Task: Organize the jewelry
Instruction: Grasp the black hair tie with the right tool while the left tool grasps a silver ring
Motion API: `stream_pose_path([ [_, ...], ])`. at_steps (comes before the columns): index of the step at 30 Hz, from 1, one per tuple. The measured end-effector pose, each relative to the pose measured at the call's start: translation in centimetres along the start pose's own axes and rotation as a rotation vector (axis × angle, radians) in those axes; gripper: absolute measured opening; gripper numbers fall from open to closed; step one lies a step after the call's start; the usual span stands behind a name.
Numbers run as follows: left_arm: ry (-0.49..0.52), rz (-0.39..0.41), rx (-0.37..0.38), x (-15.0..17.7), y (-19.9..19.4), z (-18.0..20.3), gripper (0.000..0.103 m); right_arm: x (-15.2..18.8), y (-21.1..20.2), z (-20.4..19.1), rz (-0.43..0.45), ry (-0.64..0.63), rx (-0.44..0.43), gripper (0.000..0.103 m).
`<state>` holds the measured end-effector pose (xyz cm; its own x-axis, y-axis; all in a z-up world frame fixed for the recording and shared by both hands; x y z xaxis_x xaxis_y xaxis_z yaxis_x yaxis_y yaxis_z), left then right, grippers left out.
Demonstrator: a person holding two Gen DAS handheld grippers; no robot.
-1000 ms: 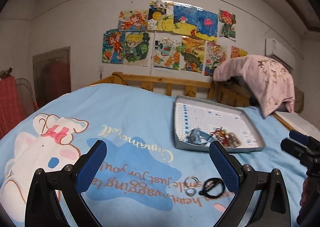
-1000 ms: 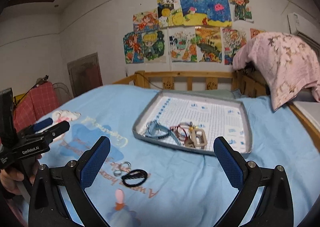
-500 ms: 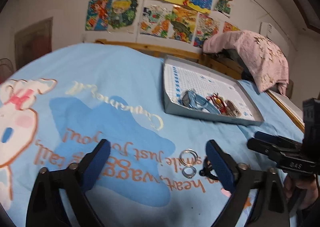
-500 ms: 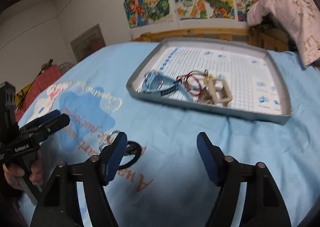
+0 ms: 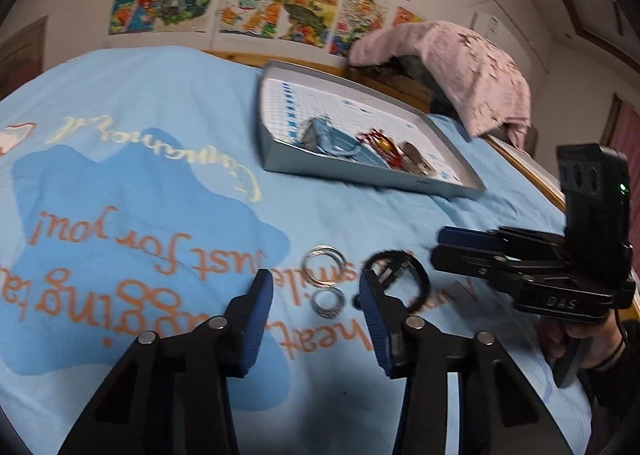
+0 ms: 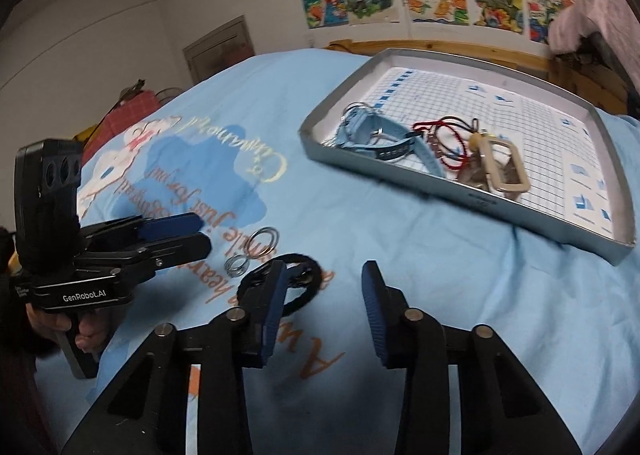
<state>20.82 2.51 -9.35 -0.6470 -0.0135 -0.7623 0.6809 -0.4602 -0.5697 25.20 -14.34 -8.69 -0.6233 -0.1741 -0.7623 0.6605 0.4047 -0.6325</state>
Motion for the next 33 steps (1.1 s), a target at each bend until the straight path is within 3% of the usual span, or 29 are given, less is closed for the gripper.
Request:
stream_pose_path([
  [7, 0.004, -0.108, 0.005, 0.6, 2.0, -0.1, 0.042, 1.0, 1.3, 0.5, -0.052, 0.021, -0.040, 0.032],
  [14, -0.013, -0.150, 0.022, 0.9, 3.8, -0.8, 0.041, 1.0, 2.4, 0.6, -0.092, 0.044, -0.072, 0.032],
  [20, -0.009, -0.164, 0.012, 1.1, 4.4, -0.8, 0.030, 0.8, 3.2, -0.4, -0.128, 0.010, -0.065, 0.032],
  [26, -0.015, -0.168, 0.011, 1.2, 4.4, -1.0, 0.020, 0.9, 3.5, -0.9, -0.142, -0.010, -0.054, 0.012],
  [33, -0.005, -0.142, 0.017, 1.3, 4.1, -0.9, 0.019, 1.3, 2.9, -0.6, -0.109, 0.003, -0.037, 0.005],
])
Point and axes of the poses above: each gripper's, at about its wrist camera, not at the fingertips, and y roughly the way its jaws point, z to its right, x to its underside, the point moved 1 cm from there along y, roughly the way its jaws point, and after that the axes turned 7 degrees about x, right-handed, at the moved point
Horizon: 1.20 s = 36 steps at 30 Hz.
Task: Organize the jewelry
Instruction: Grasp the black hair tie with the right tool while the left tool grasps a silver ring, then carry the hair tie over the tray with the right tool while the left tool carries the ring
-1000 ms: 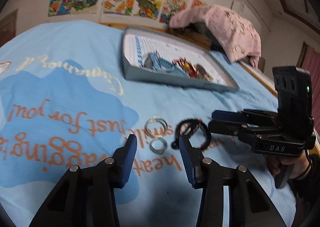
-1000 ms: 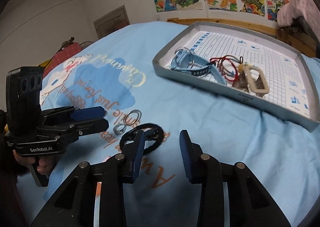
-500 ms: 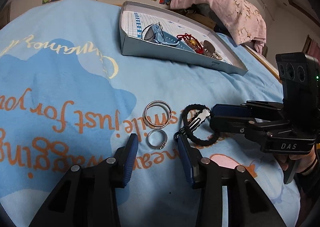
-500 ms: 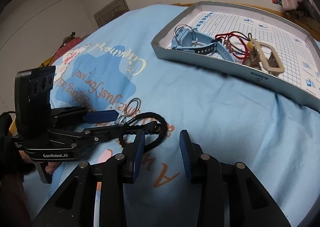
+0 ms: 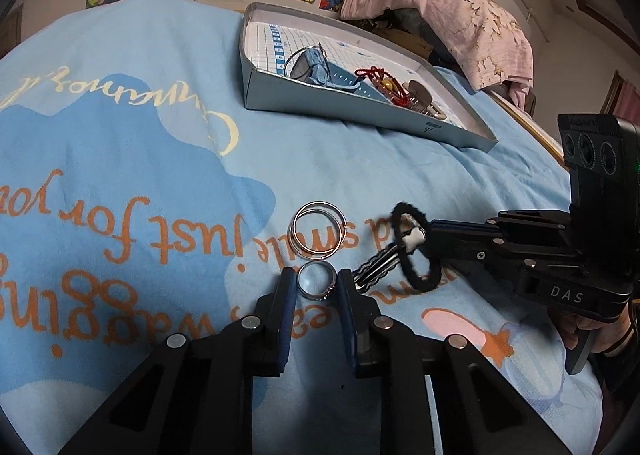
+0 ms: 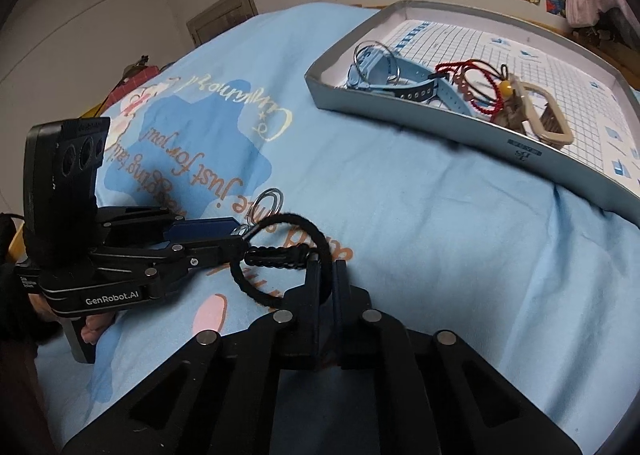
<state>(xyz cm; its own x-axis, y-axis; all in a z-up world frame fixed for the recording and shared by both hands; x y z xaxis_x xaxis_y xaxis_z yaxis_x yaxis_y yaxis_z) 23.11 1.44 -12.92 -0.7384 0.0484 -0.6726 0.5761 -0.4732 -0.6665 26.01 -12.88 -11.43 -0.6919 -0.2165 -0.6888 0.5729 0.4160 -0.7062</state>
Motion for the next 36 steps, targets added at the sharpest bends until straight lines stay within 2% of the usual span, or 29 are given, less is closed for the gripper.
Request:
stream_pose_path([
  [5, 0.010, 0.047, 0.002, 0.0, -1.2, 0.3, 0.019, 0.2, -1.8, 0.7, 0.076, 0.035, 0.048, 0.004],
  [9, 0.061, 0.150, -0.024, -0.3, -3.9, 1.8, 0.019, 0.1, -3.3, 2.2, 0.140, 0.098, 0.062, 0.004],
  [13, 0.108, 0.191, -0.046, -1.3, -5.1, 3.4, 0.019, -0.1, -4.4, 3.4, 0.185, 0.149, 0.072, 0.004],
  [16, 0.107, 0.204, -0.051, -2.6, -5.0, 4.2, 0.019, -0.4, -5.2, 4.1, 0.222, 0.170, 0.084, 0.004],
  [21, 0.092, 0.243, -0.053, -5.6, -3.6, 5.3, 0.019, -1.4, -6.2, 6.0, 0.295, 0.206, 0.112, 0.004],
  [27, 0.035, 0.310, -0.026, -9.5, -0.3, 5.5, 0.019, -3.7, -6.5, 10.1, 0.390, 0.306, 0.199, 0.004],
  [30, 0.019, 0.307, -0.012, -11.3, 2.0, 5.6, 0.019, -4.7, -5.6, 12.6, 0.394, 0.358, 0.253, 0.004],
  [36, 0.003, 0.265, -0.036, -13.3, 6.0, 5.2, 0.019, -5.1, -4.0, 15.9, 0.413, 0.417, 0.307, 0.004],
])
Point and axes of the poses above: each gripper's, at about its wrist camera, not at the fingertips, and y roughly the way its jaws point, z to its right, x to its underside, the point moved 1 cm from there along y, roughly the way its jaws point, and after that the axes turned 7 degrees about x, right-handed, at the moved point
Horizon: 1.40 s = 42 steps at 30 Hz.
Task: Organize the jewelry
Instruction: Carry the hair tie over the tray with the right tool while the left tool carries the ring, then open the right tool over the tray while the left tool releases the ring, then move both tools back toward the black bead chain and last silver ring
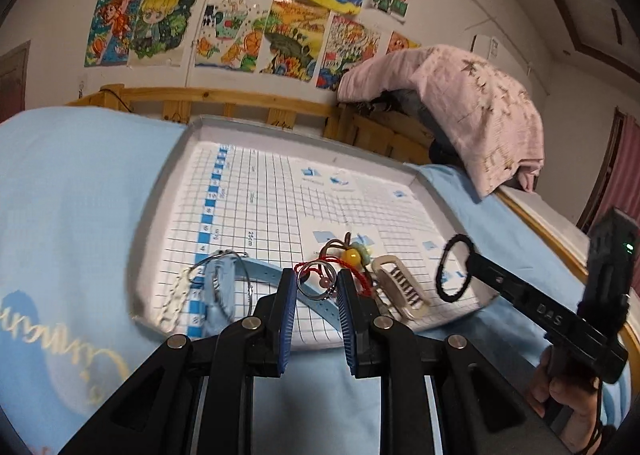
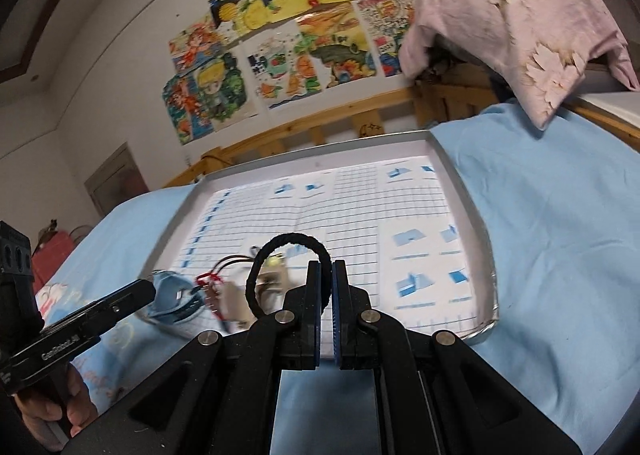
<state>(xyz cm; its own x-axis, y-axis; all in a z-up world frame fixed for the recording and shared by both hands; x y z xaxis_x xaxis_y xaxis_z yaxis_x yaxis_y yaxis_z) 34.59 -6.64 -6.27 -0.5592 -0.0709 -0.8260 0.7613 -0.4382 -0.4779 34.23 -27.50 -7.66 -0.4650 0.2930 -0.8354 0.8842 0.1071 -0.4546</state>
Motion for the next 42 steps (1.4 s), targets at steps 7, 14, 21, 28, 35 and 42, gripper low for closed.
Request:
stream_pose_path([
  [7, -0.001, -0.053, -0.016, 0.4, 2.5, 0.0, 0.019, 1.7, 2.3, 0.2, -0.027, -0.015, 0.014, 0.004],
  [14, -0.019, -0.060, -0.025, 0.7, 3.0, -0.5, 0.020, 2.7, 2.8, 0.3, -0.041, -0.022, -0.002, 0.005],
  [21, -0.009, -0.021, -0.030, 0.6, 2.0, -0.1, 0.049, 2.8, 1.9, 0.8, -0.015, -0.012, 0.004, 0.033],
  [28, 0.028, 0.123, -0.069, -0.3, -1.8, 1.9, 0.088, 2.2, -1.7, 1.5, 0.074, -0.002, 0.022, 0.046],
  [35, -0.012, 0.249, -0.139, -0.7, -8.3, 3.4, 0.103, 0.8, -7.6, 0.8, 0.169, -0.030, 0.032, 0.077],
  [42, 0.023, 0.306, -0.200, 0.2, -15.8, 5.2, 0.103, -0.1, -14.6, -0.8, 0.251, -0.022, 0.016, 0.096],
])
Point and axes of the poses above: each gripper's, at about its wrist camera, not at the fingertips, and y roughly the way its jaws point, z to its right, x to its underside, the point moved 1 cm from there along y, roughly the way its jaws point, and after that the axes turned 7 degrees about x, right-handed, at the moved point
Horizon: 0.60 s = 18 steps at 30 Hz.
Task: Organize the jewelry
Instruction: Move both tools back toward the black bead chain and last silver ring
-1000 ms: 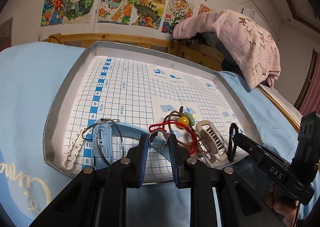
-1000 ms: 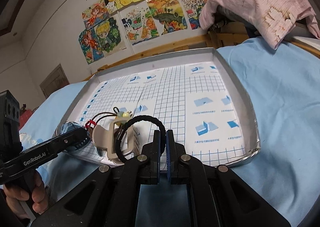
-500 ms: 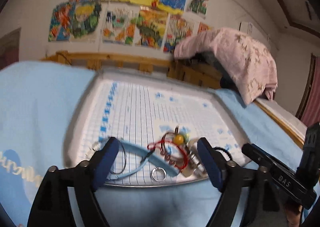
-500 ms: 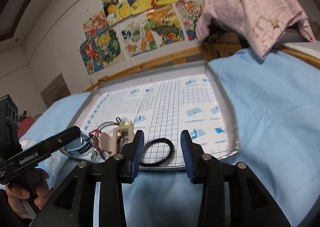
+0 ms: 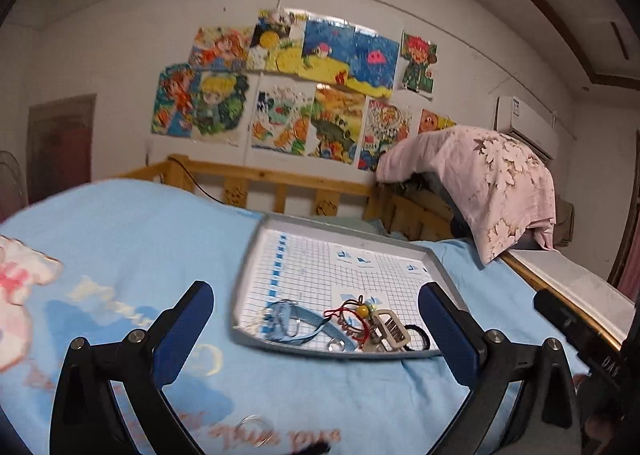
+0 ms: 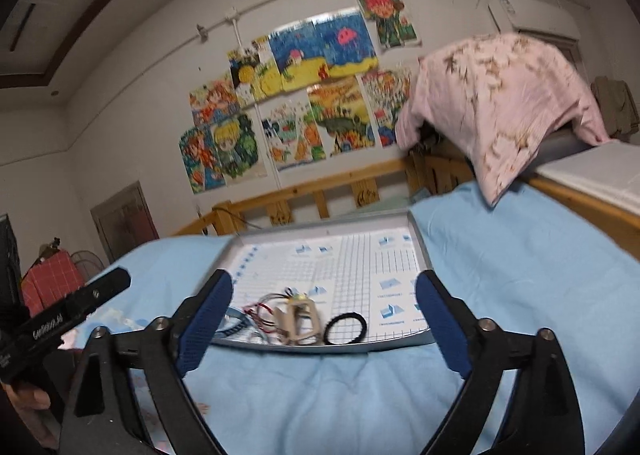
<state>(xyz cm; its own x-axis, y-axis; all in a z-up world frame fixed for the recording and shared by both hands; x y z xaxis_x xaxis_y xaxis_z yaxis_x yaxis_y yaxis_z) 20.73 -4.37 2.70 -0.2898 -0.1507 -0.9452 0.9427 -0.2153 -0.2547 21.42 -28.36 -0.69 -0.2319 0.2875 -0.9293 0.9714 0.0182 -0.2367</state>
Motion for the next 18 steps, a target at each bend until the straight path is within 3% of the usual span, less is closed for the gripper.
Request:
stream_pose_path([
  [2, 0.001, 0.013, -0.009, -0.3, -2.1, -0.2, 0.103, -0.5, -2.2, -0.9, 0.020, -0.007, -0.009, 0.101],
  [12, -0.002, 0.068, -0.045, 0.3, -12.7, -1.7, 0.103, 0.0, -11.4, -6.6, 0.085, -0.116, -0.036, 0.101],
  [18, -0.009, 0.083, -0.068, 1.2, -18.2, -3.6, 0.103, 1.1, -16.3, -8.7, 0.081, -0.125, -0.059, 0.101],
])
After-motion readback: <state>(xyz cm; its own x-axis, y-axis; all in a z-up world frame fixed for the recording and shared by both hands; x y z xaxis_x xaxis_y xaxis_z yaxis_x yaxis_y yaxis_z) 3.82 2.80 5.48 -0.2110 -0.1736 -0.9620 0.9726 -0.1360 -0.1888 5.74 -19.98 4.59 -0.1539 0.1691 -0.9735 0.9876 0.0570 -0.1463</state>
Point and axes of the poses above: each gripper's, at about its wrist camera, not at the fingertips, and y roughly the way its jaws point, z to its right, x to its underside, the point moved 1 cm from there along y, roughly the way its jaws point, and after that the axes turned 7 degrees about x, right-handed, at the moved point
